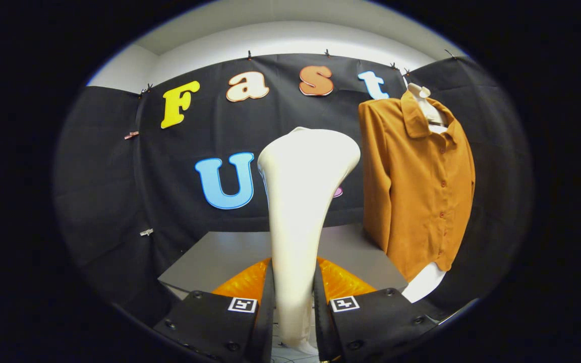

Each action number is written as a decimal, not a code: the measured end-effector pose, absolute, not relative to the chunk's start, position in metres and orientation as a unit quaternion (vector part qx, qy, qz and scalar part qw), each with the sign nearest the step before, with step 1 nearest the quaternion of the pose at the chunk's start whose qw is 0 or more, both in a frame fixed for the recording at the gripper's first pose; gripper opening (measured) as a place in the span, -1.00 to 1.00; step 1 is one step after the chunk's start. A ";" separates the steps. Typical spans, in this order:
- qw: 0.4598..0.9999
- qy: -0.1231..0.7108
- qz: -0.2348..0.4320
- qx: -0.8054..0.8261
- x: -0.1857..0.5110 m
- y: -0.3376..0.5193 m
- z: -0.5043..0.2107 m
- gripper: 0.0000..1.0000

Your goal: Iron the clothes twice with a garment steamer, once on the left side and once on the right side.

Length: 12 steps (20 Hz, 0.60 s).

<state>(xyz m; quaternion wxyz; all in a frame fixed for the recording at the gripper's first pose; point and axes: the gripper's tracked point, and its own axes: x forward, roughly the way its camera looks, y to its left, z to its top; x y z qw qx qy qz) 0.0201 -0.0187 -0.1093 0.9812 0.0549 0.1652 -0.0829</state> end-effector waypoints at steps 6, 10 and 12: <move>0.978 0.136 -0.148 0.048 -0.021 -0.080 -0.081 -0.24; 0.971 0.135 -0.185 0.066 -0.029 -0.146 -0.078 -0.24; 0.971 0.135 -0.186 0.071 -0.026 -0.171 -0.076 -0.24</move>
